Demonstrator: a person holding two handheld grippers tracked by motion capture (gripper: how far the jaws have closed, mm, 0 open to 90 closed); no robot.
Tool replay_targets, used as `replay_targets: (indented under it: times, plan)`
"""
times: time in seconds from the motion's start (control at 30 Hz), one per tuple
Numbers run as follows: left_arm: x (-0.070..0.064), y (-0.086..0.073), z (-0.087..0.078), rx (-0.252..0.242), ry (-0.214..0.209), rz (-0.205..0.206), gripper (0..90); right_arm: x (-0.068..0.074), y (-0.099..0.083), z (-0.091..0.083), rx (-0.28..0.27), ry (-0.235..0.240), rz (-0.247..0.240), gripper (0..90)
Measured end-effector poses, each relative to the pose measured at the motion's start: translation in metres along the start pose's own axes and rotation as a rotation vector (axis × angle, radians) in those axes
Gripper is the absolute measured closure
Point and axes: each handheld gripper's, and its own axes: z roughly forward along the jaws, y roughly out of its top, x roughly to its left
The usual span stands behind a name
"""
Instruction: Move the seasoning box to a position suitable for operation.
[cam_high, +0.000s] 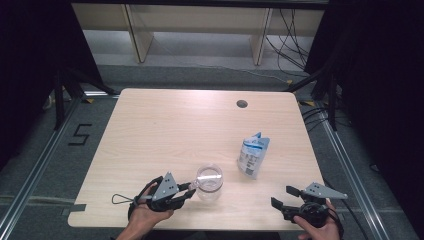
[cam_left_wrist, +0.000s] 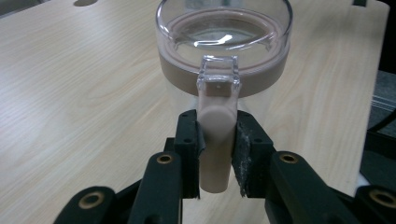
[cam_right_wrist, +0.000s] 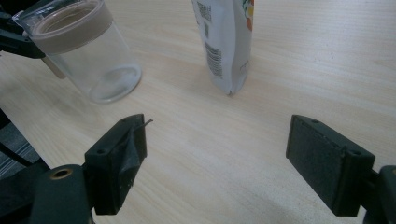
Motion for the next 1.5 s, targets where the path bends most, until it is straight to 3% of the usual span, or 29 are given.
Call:
replay_targets:
  times: [0.2, 0.3, 0.4, 0.5, 0.53, 0.6, 0.7, 0.9, 1.33, 1.4, 1.47, 1.5]
  plan:
    - [-0.004, 0.003, 0.005, -0.002, -0.038, 0.012, 72.8, 0.000, 0.000, 0.000, -0.001, 0.003, -0.005, 21.4]
    - [-0.002, 0.005, 0.008, -0.010, -0.076, 0.041, 72.8, 0.000, 0.000, 0.000, -0.002, 0.006, -0.004, 21.4]
    - [-0.002, 0.006, 0.008, -0.003, -0.071, 0.042, 72.9, 0.000, 0.000, 0.000, 0.000, 0.005, -0.004, 21.4]
    - [-0.002, 0.005, 0.008, -0.004, -0.087, 0.052, 72.8, 0.000, 0.000, 0.000, 0.000, 0.004, -0.008, 21.4]
    - [-0.002, 0.005, 0.009, -0.006, -0.098, 0.038, 72.8, -0.001, 0.000, 0.000, 0.006, -0.002, -0.020, 21.4]
    - [-0.002, 0.005, 0.009, -0.013, -0.112, 0.055, 72.8, 0.000, 0.000, 0.000, 0.001, -0.003, -0.017, 21.4]
    - [-0.004, 0.005, 0.010, -0.015, -0.099, 0.042, 72.8, 0.000, 0.000, 0.000, 0.004, -0.003, -0.015, 21.3]
    - [-0.002, 0.006, 0.010, -0.002, -0.094, 0.068, 72.6, 0.000, 0.000, 0.000, 0.007, -0.002, -0.012, 21.3]
    - [-0.002, 0.006, 0.012, -0.003, -0.062, 0.040, 71.9, 0.001, 0.000, 0.000, 0.009, -0.003, -0.008, 21.3]
    - [-0.002, 0.006, 0.012, -0.004, -0.048, 0.040, 67.6, 0.000, 0.000, 0.000, 0.001, -0.009, -0.027, 21.3]
    - [-0.001, 0.006, 0.010, -0.010, -0.044, 0.009, 57.5, 0.000, 0.000, 0.000, -0.002, -0.011, -0.033, 21.3]
    - [-0.001, 0.006, 0.008, -0.013, -0.042, 0.012, 53.9, -0.001, 0.000, 0.000, -0.004, -0.010, -0.035, 21.7]
